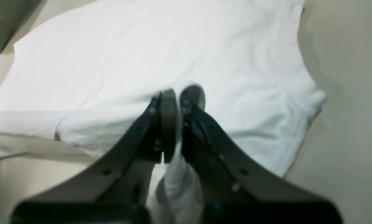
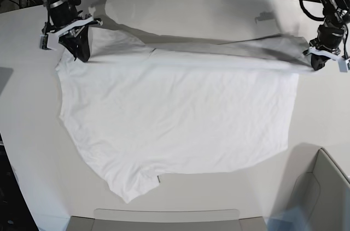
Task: Fold the T-shirt properly
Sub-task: 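Drag the held edge with both grippers and lay it over the shirt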
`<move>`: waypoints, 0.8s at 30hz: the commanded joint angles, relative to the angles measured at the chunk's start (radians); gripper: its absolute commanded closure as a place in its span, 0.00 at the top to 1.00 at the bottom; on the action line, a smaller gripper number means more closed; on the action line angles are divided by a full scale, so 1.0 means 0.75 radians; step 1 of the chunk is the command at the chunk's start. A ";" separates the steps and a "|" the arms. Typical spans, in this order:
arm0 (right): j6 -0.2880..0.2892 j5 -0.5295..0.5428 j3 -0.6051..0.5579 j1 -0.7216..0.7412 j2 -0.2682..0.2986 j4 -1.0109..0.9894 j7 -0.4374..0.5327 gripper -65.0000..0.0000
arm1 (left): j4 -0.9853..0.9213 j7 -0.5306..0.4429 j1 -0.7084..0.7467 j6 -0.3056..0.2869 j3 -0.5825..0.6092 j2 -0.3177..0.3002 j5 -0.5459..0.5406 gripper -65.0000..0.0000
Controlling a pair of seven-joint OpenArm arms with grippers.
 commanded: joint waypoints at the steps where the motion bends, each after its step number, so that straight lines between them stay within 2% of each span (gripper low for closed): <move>1: 0.002 -0.005 0.012 0.027 0.014 0.028 0.003 0.00 | 0.022 -0.011 -0.040 0.006 -0.012 -0.024 0.009 0.00; 5: 0.002 -0.067 0.004 0.162 0.016 0.022 -0.152 0.00 | 0.020 0.064 -0.173 -0.001 0.005 0.021 0.136 0.00; 10: 0.002 -0.167 -0.031 0.319 0.008 -0.001 -0.316 0.00 | 0.014 0.066 -0.275 0.004 0.166 0.032 0.318 0.00; 15: 0.002 -0.241 -0.086 0.440 0.008 -0.095 -0.349 0.00 | -0.068 0.066 -0.387 0.001 0.213 0.058 0.435 0.00; 24: 0.002 -0.310 -0.096 0.593 0.010 -0.289 -0.345 0.00 | -0.242 0.064 -0.496 -0.003 0.219 0.056 0.441 0.00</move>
